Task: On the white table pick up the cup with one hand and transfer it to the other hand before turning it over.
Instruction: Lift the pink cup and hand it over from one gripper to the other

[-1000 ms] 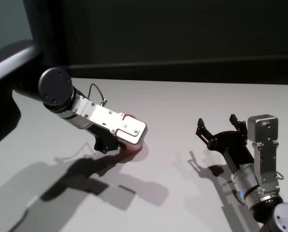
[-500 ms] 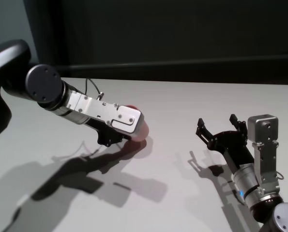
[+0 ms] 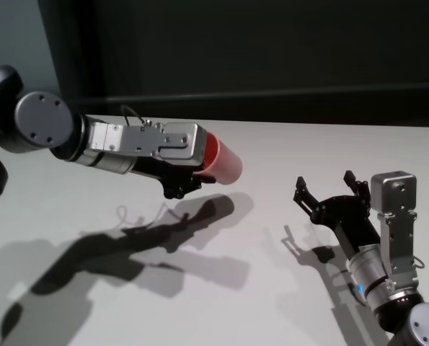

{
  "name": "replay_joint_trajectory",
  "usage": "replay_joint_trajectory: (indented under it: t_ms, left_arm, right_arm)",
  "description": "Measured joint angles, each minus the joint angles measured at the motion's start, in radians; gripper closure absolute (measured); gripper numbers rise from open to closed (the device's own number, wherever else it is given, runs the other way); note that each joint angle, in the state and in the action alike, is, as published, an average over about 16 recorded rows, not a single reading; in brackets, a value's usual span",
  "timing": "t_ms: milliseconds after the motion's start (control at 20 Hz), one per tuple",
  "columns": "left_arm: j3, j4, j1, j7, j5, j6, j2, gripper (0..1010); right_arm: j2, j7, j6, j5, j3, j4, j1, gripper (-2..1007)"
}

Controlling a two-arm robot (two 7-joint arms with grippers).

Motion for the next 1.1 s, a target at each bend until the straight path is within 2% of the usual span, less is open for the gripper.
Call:
replay_joint_trajectory:
  t_ms: [250, 500, 800, 1100]
  left_arm:
    - [-0.056, 0.026, 0.033, 0.043, -0.111, -0.022, -0.023, 962]
    - [-0.101, 0.062, 0.057, 0.072, -0.213, -0.043, -0.058, 962]
    - [-0.142, 0.115, 0.074, 0.087, -0.325, -0.068, -0.111, 962]
    - [-0.171, 0.168, 0.074, 0.091, -0.422, -0.092, -0.168, 962]
  right_arm:
    - [0.0, 0.0, 0.0, 0.0, 0.0, 0.0, 0.0, 4]
    - [0.0, 0.0, 0.0, 0.0, 0.0, 0.0, 0.0, 4]
    - [0.0, 0.0, 0.0, 0.0, 0.0, 0.0, 0.0, 5]
    - [0.0, 0.0, 0.0, 0.0, 0.0, 0.0, 0.0, 5]
